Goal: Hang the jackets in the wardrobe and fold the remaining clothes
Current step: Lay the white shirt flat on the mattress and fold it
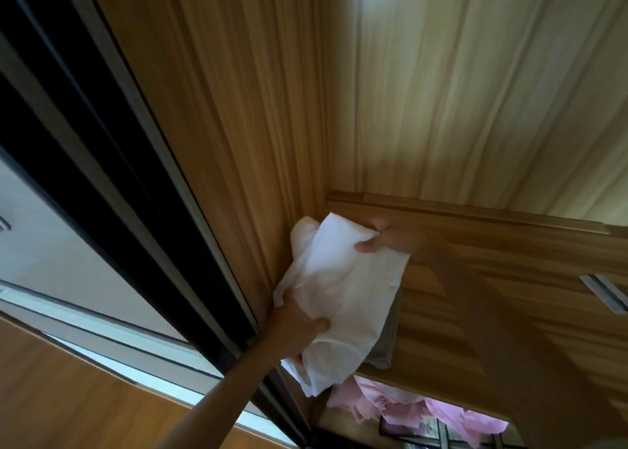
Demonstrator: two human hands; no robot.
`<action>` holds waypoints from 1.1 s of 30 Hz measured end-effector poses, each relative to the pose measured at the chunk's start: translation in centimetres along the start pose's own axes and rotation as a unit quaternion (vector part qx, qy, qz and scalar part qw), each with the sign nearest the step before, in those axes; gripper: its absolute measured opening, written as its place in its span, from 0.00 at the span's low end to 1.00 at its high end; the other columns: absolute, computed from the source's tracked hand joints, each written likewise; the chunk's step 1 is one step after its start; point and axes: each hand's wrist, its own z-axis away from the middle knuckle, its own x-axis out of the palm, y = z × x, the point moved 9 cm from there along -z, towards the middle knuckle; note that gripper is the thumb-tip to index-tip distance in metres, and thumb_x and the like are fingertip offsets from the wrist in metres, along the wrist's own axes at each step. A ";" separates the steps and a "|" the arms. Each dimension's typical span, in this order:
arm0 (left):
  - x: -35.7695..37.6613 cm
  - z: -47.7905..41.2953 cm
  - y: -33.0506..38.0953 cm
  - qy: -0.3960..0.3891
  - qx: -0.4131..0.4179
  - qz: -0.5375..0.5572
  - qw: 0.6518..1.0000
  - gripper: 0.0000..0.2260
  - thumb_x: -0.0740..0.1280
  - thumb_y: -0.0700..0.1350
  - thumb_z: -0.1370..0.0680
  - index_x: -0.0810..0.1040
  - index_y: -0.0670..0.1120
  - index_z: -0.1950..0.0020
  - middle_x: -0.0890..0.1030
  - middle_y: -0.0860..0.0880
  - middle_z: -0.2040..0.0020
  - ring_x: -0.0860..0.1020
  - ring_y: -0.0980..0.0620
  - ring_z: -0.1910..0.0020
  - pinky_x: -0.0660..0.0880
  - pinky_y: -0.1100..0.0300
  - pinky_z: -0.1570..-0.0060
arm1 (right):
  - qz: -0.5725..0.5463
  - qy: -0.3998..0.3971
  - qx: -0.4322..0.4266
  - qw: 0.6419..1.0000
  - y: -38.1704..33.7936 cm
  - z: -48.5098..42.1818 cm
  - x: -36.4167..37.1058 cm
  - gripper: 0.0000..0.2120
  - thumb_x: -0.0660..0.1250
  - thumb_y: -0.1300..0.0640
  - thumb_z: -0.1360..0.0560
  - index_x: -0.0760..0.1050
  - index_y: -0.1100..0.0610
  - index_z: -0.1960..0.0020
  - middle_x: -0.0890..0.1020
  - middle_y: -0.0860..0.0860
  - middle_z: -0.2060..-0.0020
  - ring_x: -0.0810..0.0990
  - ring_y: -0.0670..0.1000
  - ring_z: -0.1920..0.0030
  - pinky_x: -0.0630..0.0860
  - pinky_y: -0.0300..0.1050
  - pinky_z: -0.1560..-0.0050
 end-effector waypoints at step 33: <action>1.8 -0.3 5.1 0.213 0.232 -0.290 0.904 0.24 0.51 0.62 0.20 0.81 0.50 0.44 0.74 0.42 0.32 0.73 0.42 0.35 0.75 0.46 0.40 | 0.030 0.362 0.121 0.924 8.5 4.6 4.4 0.21 0.64 0.58 0.20 0.65 0.55 0.28 0.69 0.60 0.31 0.71 0.60 0.33 0.71 0.54 0.33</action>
